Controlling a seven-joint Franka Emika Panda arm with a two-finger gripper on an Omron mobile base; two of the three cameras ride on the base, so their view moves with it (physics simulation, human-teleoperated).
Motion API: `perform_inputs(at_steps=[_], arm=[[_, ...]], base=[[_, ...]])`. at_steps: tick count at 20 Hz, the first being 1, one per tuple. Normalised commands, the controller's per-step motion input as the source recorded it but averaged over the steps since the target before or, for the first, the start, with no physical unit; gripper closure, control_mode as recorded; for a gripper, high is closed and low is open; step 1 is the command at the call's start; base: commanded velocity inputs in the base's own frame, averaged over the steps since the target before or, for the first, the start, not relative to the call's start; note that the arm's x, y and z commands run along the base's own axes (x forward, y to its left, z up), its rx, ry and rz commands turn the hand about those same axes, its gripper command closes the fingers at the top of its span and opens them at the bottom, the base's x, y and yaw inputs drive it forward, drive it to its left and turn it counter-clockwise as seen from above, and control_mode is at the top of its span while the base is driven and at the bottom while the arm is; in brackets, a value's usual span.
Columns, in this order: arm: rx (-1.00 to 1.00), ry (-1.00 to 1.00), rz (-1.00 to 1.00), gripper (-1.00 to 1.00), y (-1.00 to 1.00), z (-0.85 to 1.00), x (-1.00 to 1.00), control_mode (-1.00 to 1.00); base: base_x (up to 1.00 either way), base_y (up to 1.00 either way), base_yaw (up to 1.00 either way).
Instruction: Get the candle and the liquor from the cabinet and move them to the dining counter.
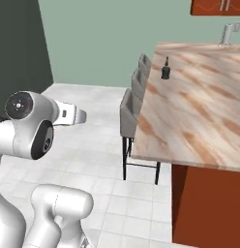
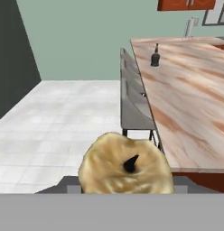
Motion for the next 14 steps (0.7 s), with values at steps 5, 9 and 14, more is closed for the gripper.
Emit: perform_inputs(at_steps=[5, 9, 14], arm=[[0.0, 0.0, 0.0, 1.0, 0.0, 0.0, 0.0, 1.0], [0.0, 0.0, 0.0, 1.0, 0.0, 0.0, 0.0, 1.0], [0.0, 0.0, 0.0, 1.0, 0.0, 0.0, 0.0, 1.0]], base=[[0.53, 0.5, -0.39], [0.52, 0.51, -0.37], [0.49, 0.57, -0.32]])
